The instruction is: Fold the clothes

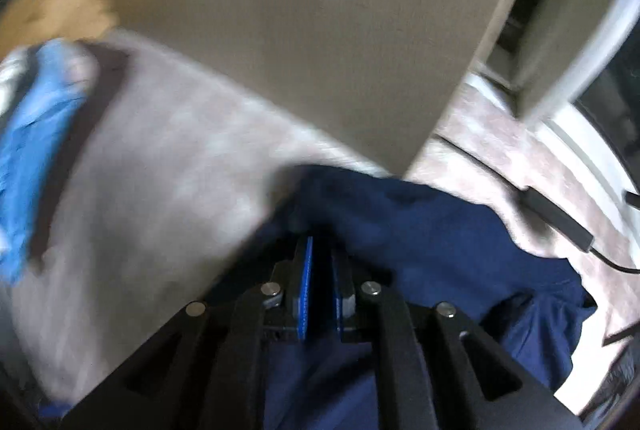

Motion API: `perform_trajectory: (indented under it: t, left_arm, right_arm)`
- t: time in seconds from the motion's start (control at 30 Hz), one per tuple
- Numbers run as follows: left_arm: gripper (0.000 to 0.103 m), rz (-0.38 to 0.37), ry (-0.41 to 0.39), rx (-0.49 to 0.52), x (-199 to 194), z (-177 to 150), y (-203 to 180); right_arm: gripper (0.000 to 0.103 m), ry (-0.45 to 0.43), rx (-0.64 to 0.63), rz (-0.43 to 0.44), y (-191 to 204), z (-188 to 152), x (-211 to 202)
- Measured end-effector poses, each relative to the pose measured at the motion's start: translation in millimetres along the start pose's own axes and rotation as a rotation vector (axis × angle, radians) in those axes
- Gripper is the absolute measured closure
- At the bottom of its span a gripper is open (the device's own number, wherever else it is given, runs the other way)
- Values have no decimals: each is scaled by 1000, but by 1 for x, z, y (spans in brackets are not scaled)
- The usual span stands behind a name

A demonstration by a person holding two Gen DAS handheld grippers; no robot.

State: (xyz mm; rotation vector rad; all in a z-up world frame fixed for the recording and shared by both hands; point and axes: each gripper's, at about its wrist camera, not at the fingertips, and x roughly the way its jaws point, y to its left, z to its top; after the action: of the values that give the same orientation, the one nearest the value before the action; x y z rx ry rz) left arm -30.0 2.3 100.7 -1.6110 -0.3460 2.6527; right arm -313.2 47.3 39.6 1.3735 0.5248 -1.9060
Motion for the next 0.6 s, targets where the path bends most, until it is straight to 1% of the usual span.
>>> perform_trajectory:
  t: [0.07,0.13,0.2,0.27,0.3,0.33,0.37,0.43,0.53,0.6]
  left_arm:
    - [64,-10,-1,-22,-10,-9,5]
    - [61,-27,-7,-48,-23,-20,12]
    - [60,-48,-11,-66,-39,-36,21]
    - [57,-65,0,-80,-53,-53,28]
    - [56,-75,9,-84,-59,-64,31]
    - [56,-80,22,-83,-63,-74,33]
    - [56,-85,35,-82,-67,-85,35]
    - [56,-96,62,-79,-76,-107,38]
    - [56,-140,114,-74,-87,-144,39]
    - [56,-191,155,-82,-93,-172,38]
  right_arm:
    - [95,6,37,41,-4,0,-11]
    - [94,-36,45,98,-3,-12,-42]
    - [94,-94,57,172,-2,-34,-85]
    - [91,-177,90,255,-6,-69,-138]
    - [81,-212,104,278,-6,-90,-161]
    - [70,-238,114,278,-5,-115,-179]
    - [67,-265,124,278,-3,-140,-197]
    - [66,-290,157,246,1,-195,-226]
    - [66,-277,246,170,6,-298,-255]
    - [66,-255,353,142,13,-370,-264]
